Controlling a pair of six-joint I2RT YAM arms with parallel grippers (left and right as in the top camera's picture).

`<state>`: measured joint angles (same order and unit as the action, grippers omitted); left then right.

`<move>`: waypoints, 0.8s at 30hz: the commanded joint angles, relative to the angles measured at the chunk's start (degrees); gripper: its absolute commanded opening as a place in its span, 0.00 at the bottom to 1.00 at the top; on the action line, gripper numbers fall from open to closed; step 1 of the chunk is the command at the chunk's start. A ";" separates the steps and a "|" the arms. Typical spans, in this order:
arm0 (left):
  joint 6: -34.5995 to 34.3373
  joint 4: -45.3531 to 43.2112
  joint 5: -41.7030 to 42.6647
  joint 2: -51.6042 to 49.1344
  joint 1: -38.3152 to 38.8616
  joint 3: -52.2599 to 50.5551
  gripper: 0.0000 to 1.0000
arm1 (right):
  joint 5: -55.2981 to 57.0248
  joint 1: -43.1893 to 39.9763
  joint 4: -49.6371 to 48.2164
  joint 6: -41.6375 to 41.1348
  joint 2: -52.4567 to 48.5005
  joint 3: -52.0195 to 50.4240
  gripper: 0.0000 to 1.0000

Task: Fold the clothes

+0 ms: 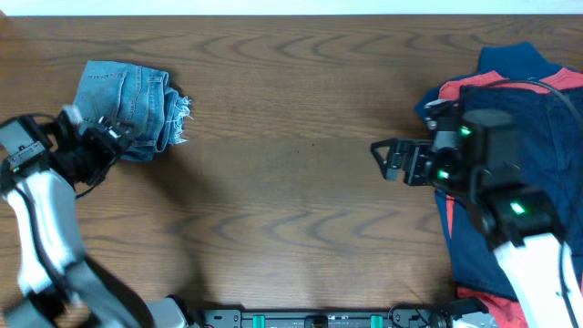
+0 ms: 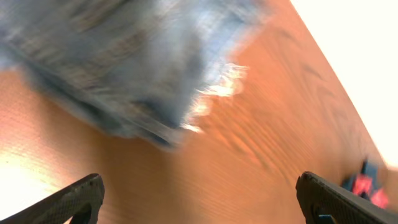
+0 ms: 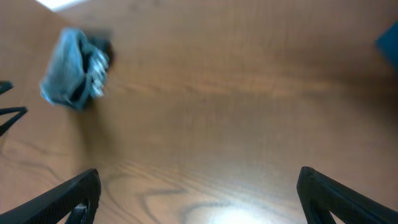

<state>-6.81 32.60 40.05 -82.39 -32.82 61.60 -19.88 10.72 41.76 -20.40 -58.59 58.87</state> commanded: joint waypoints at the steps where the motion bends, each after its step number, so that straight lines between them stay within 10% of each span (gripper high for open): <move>1: 11.32 4.48 -0.37 11.15 6.03 1.31 0.98 | 5.35 -0.09 3.50 0.11 4.33 3.13 0.99; 11: 16.48 21.81 -20.00 37.55 24.65 3.56 0.98 | 9.38 -0.11 9.29 0.31 11.45 3.91 0.99; 24: 16.41 39.82 -30.05 42.80 25.90 3.52 0.98 | 9.35 -0.11 9.33 0.31 11.39 3.91 0.99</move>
<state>9.04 71.94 11.97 -39.57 -7.27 64.64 -11.20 10.72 51.16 -20.36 -47.33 62.00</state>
